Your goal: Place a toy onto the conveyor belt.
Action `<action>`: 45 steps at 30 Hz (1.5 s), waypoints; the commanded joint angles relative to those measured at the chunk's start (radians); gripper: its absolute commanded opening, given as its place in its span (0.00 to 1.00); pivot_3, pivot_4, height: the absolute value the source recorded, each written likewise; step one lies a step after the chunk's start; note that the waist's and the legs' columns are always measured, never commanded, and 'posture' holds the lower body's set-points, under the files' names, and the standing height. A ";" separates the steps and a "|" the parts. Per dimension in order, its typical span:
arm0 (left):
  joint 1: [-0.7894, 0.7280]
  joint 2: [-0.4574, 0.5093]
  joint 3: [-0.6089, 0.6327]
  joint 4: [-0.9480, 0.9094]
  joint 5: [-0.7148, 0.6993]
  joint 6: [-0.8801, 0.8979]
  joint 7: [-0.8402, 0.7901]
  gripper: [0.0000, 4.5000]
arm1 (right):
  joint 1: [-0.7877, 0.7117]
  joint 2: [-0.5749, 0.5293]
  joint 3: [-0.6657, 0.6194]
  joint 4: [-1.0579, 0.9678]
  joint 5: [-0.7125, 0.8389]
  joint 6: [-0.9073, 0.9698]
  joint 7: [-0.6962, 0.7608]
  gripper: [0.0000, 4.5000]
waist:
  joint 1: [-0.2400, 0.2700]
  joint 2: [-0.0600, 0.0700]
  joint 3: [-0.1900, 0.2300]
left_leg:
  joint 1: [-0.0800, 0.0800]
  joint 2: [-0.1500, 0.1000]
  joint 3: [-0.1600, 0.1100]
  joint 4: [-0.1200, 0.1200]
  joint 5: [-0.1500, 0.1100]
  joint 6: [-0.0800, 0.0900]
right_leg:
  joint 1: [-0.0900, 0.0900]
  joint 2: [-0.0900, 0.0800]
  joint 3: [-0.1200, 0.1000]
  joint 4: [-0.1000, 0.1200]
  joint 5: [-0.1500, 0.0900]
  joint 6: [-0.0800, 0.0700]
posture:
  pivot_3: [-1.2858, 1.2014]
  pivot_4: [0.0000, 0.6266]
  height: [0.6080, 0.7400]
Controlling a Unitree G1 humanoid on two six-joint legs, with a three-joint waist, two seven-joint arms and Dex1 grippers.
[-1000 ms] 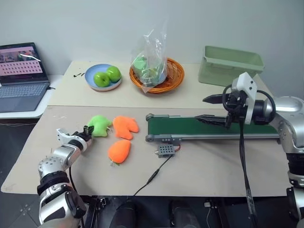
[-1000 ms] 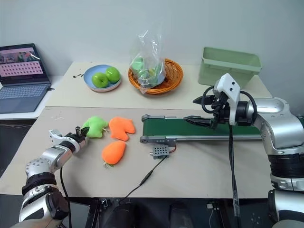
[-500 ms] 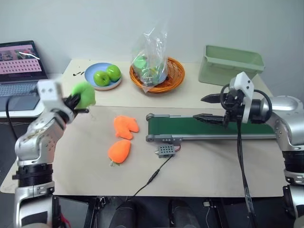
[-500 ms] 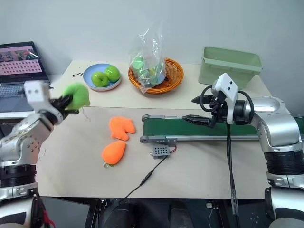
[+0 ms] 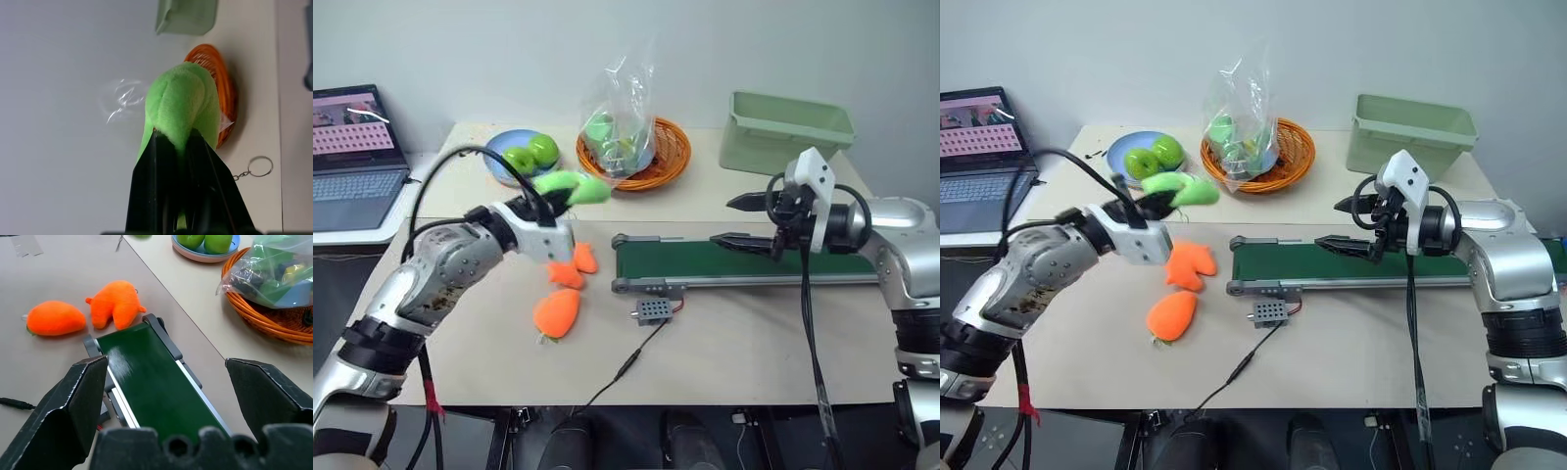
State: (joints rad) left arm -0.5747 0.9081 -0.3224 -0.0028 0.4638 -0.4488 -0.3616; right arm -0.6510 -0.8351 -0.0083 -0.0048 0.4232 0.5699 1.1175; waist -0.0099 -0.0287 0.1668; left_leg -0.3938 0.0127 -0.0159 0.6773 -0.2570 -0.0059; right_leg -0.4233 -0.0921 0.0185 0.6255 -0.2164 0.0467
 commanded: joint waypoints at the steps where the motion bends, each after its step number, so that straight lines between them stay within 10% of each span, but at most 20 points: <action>1: -0.045 -0.010 0.008 0.029 0.063 -0.153 0.031 0.01 | -0.005 -0.007 -0.030 -0.030 0.005 -0.023 -0.002 1.00 | 0.000 0.000 0.000 | 0.000 0.000 0.000 0.000 0.000 0.000 | 0.000 0.000 0.000 0.000 0.000 0.000 | 0.52 0.24 1.00; 45: -0.364 -0.380 -0.198 0.758 0.389 -0.539 0.323 0.01 | 0.223 -0.083 -0.229 -0.302 0.118 0.128 -0.152 1.00 | 0.022 0.000 0.000 | -0.001 0.000 0.000 0.004 0.000 0.000 | 0.000 0.000 -0.001 0.003 0.000 0.001 | 0.52 0.24 1.00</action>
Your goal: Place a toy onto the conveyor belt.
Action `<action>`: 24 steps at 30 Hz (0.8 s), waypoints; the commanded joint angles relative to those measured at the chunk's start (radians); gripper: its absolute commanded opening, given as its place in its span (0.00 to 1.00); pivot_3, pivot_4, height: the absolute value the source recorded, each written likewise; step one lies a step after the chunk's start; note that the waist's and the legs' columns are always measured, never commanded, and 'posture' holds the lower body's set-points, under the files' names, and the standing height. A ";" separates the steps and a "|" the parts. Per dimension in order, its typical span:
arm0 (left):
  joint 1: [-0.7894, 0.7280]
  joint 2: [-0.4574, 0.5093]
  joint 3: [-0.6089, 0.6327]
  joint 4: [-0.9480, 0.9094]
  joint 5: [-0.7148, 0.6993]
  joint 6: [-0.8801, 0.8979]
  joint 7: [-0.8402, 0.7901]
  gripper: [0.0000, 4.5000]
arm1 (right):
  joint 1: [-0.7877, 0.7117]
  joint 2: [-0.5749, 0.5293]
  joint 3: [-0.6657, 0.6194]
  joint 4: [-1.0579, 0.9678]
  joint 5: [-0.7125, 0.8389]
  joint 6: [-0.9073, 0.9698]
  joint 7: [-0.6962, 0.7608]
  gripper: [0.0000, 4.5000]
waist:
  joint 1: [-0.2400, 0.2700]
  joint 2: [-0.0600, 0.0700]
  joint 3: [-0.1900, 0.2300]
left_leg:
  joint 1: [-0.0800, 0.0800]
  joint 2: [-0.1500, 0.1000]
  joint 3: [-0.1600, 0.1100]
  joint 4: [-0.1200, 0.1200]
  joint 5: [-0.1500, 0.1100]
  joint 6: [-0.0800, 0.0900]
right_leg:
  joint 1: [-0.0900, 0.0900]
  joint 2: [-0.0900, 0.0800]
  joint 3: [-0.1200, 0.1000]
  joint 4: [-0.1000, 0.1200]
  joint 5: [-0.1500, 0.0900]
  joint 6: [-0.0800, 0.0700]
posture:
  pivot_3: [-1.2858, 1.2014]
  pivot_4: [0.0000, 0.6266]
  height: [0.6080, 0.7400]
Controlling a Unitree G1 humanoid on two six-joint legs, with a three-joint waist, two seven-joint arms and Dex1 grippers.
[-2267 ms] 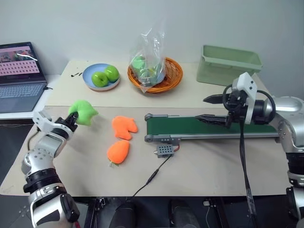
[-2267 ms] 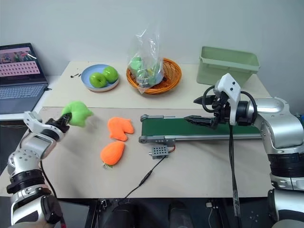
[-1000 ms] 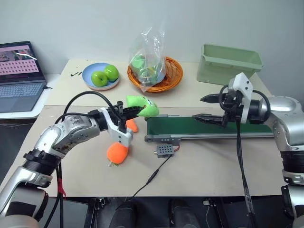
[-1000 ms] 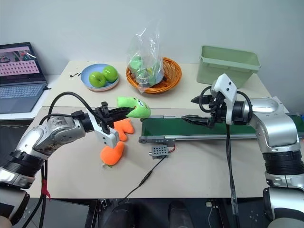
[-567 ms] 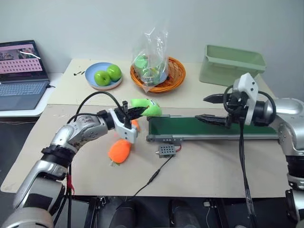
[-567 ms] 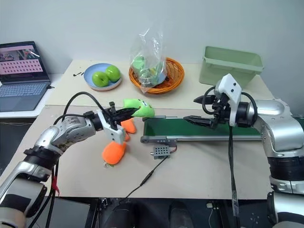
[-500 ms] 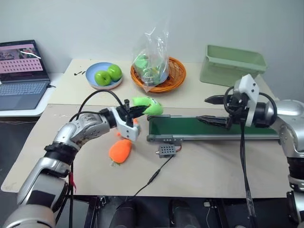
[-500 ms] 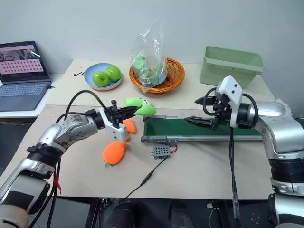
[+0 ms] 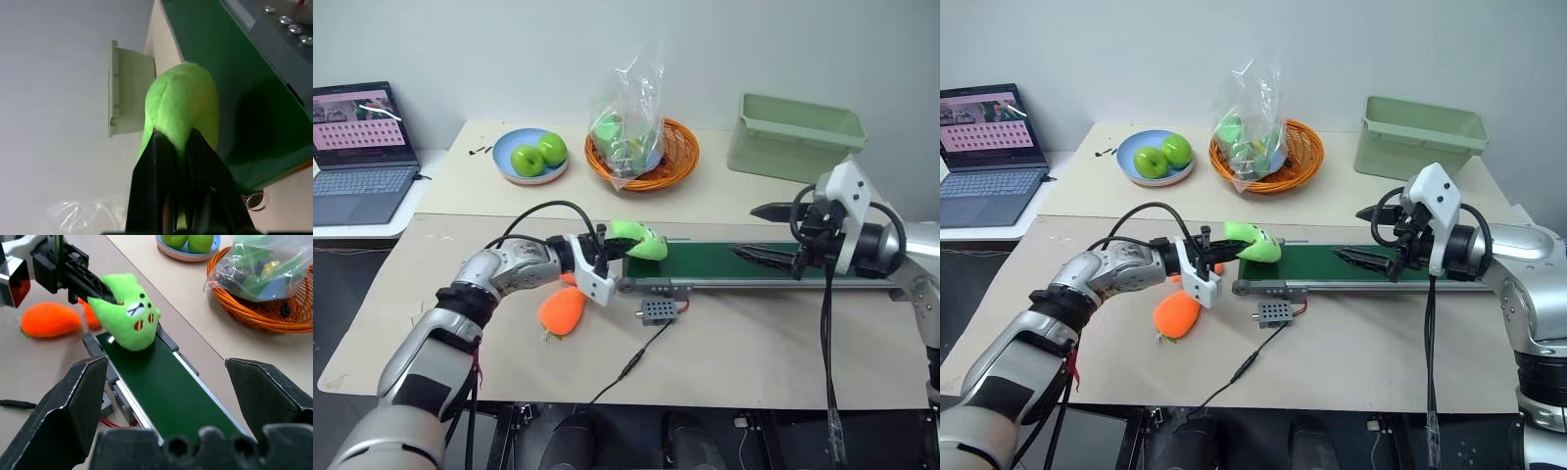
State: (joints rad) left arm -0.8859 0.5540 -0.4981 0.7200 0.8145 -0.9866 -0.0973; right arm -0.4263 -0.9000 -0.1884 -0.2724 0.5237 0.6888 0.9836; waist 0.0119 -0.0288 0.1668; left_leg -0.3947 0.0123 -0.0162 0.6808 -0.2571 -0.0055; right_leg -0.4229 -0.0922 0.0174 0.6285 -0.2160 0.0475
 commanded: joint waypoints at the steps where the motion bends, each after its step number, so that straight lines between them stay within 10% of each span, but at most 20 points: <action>1: -0.065 -0.035 -0.033 0.055 0.053 0.000 0.075 0.01 | 0.002 -0.019 -0.051 -0.039 0.021 0.011 -0.023 1.00 | 0.001 0.000 0.000 | 0.000 0.000 0.000 0.000 0.000 0.000 | 0.000 0.000 0.000 0.000 0.000 0.000 | 0.52 0.24 1.00; 17: -0.113 -0.051 -0.071 0.171 0.044 -0.021 0.107 0.01 | 0.041 -0.027 -0.070 -0.066 0.048 0.019 -0.062 1.00 | -0.002 0.000 0.000 | 0.000 0.000 0.000 0.001 0.000 0.000 | 0.000 0.000 0.000 0.000 0.000 0.000 | 0.52 0.24 1.00; 24: -0.108 -0.090 -0.061 0.221 -0.024 -0.038 0.046 0.53 | 0.032 -0.030 -0.061 -0.056 0.049 0.014 -0.062 1.00 | -0.001 0.000 0.000 | 0.000 0.000 0.000 0.001 0.000 0.000 | 0.000 0.000 0.000 0.000 0.000 0.001 | 0.52 0.24 1.00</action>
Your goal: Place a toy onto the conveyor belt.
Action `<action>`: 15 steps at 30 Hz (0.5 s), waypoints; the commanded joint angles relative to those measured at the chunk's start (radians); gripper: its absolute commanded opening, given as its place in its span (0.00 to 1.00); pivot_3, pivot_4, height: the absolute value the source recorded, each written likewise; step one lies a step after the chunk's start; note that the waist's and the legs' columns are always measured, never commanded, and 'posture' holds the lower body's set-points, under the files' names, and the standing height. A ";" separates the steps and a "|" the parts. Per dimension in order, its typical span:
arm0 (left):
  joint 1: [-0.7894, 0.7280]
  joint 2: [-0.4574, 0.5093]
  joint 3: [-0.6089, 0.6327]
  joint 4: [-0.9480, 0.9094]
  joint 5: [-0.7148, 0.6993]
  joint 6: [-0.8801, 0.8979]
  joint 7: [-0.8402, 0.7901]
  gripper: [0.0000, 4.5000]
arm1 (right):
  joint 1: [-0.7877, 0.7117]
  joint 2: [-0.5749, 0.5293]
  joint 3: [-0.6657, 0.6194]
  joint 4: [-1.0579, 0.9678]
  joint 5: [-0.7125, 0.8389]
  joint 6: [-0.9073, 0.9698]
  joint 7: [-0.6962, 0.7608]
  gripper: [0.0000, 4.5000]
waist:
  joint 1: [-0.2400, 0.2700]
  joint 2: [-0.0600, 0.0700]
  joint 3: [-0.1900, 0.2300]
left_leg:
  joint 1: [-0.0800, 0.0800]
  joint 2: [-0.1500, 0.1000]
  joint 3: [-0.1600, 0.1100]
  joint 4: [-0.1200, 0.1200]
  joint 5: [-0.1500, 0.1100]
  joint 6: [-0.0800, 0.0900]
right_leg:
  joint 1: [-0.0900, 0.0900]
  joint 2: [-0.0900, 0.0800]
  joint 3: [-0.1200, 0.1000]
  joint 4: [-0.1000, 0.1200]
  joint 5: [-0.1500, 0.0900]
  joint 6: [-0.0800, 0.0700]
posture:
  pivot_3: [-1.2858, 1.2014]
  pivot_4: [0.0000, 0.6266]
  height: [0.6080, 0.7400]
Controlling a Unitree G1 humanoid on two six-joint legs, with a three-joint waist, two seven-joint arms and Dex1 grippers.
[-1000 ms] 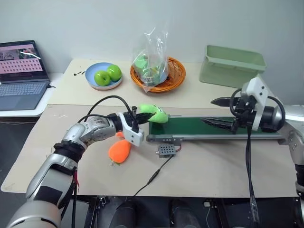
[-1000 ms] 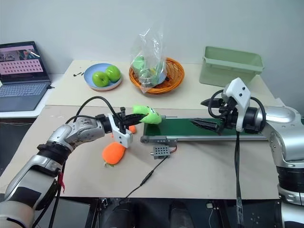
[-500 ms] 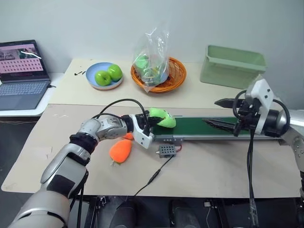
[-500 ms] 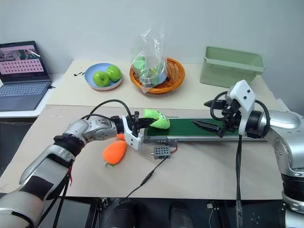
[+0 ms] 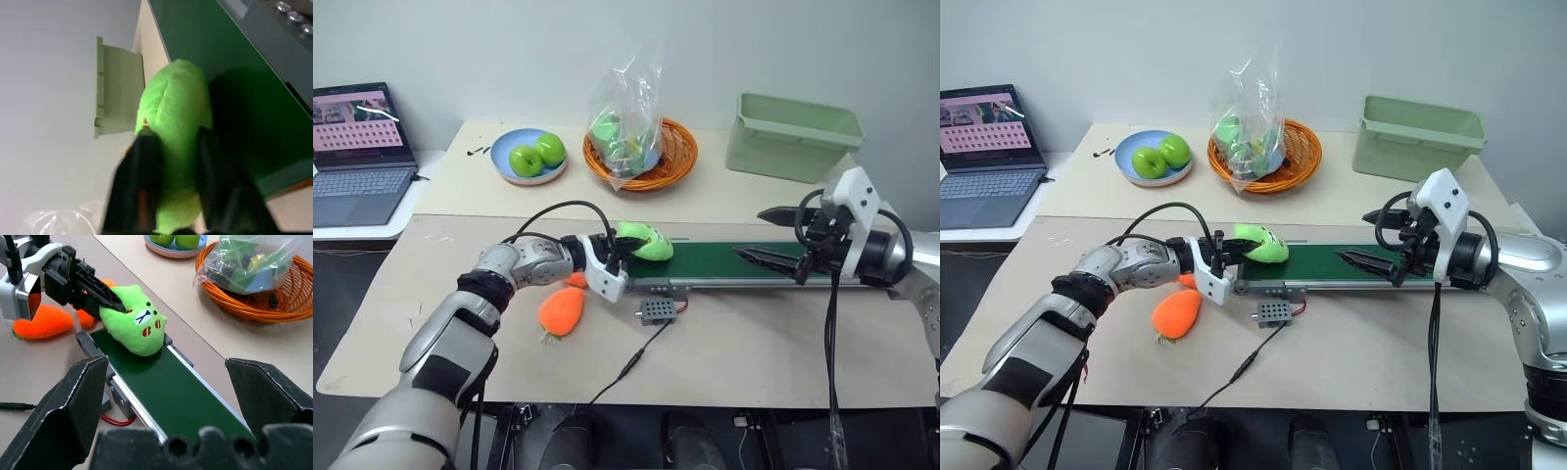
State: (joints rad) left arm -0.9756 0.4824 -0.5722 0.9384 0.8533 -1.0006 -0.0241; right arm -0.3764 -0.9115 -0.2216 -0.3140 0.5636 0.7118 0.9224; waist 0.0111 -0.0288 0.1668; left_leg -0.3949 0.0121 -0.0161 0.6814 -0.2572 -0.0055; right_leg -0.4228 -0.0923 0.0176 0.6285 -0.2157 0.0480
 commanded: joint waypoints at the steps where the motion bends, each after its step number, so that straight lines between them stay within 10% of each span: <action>1: -0.016 -0.025 0.020 0.002 -0.085 -0.030 -0.044 0.62 | -0.017 -0.020 -0.028 -0.015 0.009 -0.010 -0.001 1.00 | 0.000 0.000 0.000 | 0.000 0.000 0.000 0.000 0.000 0.000 | 0.000 0.000 0.000 0.000 0.000 0.000 | 0.52 0.24 1.00; 6: -0.005 -0.028 0.058 -0.035 -0.241 -0.054 -0.175 0.99 | -0.017 -0.024 -0.019 -0.005 -0.001 -0.015 0.003 1.00 | 0.000 0.000 0.000 | 0.000 0.000 0.000 0.000 0.000 0.000 | 0.000 0.000 0.000 0.000 0.000 0.000 | 0.52 0.24 1.00; 15: 0.145 0.087 0.168 -0.470 -0.893 0.444 -0.845 0.99 | -0.041 -0.030 0.000 0.032 -0.014 -0.036 0.020 1.00 | -0.015 0.000 0.000 | 0.000 0.000 0.000 0.000 0.000 0.000 | 0.000 0.000 0.001 0.002 0.000 0.000 | 0.52 0.24 1.00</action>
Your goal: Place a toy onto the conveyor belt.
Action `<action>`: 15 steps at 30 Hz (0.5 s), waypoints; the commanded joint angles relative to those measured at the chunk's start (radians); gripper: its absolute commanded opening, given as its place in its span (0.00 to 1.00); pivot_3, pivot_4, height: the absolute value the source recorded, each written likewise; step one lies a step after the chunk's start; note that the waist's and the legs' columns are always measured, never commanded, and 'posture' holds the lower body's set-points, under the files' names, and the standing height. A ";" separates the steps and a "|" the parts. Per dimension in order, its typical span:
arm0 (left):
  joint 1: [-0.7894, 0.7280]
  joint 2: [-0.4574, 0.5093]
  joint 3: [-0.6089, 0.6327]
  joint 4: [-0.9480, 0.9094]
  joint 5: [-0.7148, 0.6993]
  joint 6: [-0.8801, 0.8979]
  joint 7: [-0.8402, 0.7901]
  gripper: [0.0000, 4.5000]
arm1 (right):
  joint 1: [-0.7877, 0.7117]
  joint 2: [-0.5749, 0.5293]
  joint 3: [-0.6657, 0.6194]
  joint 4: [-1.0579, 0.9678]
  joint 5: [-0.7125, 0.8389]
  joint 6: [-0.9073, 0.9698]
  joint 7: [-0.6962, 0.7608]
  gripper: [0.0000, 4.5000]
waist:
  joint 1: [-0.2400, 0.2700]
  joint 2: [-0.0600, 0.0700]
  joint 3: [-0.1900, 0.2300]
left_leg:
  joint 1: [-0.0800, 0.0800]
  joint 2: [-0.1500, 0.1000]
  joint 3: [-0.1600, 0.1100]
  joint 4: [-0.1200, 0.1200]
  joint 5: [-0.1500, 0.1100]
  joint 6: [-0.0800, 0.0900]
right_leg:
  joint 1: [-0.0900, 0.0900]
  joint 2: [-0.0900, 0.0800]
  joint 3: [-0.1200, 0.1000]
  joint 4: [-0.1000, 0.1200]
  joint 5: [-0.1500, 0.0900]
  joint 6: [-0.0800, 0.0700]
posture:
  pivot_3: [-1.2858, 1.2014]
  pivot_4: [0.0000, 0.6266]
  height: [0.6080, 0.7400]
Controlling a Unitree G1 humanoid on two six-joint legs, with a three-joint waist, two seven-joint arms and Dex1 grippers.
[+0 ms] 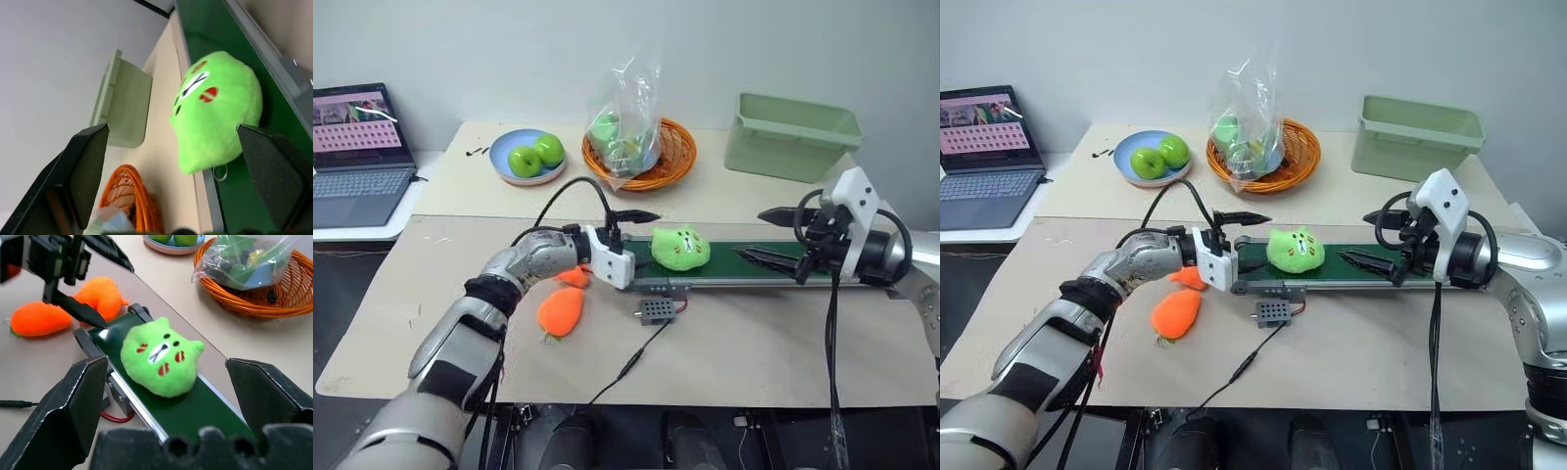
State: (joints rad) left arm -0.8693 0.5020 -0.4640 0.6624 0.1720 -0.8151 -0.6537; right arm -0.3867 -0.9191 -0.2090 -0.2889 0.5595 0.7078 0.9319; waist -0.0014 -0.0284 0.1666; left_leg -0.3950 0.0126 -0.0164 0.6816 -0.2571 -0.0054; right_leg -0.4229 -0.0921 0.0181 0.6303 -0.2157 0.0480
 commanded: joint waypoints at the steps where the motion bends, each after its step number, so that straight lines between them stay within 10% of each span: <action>1: 0.061 0.093 0.071 -0.256 -0.267 0.376 -0.282 0.99 | -0.036 -0.023 -0.009 0.014 -0.013 -0.036 0.014 1.00 | -0.007 0.000 0.000 | 0.000 0.000 0.000 0.000 0.000 0.000 | 0.000 0.000 0.000 0.000 0.000 0.000 | 0.52 0.24 1.00; 7: 0.156 0.235 0.212 -0.537 -0.568 1.072 -0.425 0.99 | -0.070 -0.038 0.022 0.063 -0.042 -0.076 0.061 1.00 | -0.018 0.000 0.000 | 0.001 0.001 -0.001 0.000 0.000 0.000 | 0.000 0.001 0.000 0.000 0.000 0.001 | 0.52 0.24 1.00; 15: 0.315 0.289 0.407 -0.751 -0.611 1.242 -0.323 0.99 | -0.162 -0.038 0.085 0.142 -0.055 -0.125 0.165 1.00 | -0.015 0.000 0.000 | 0.002 0.001 -0.001 0.001 0.000 0.000 | 0.000 0.001 0.001 -0.001 -0.001 0.001 | 0.52 0.24 1.00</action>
State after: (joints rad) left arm -0.5759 0.7738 -0.1120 -0.0189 -0.4315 0.4047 -1.0061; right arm -0.5160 -0.9451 -0.1172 -0.1474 0.4950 0.6142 1.0672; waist -0.0164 -0.0280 0.1665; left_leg -0.3933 0.0134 -0.0172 0.6821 -0.2573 -0.0051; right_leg -0.4226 -0.0912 0.0188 0.6295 -0.2163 0.0487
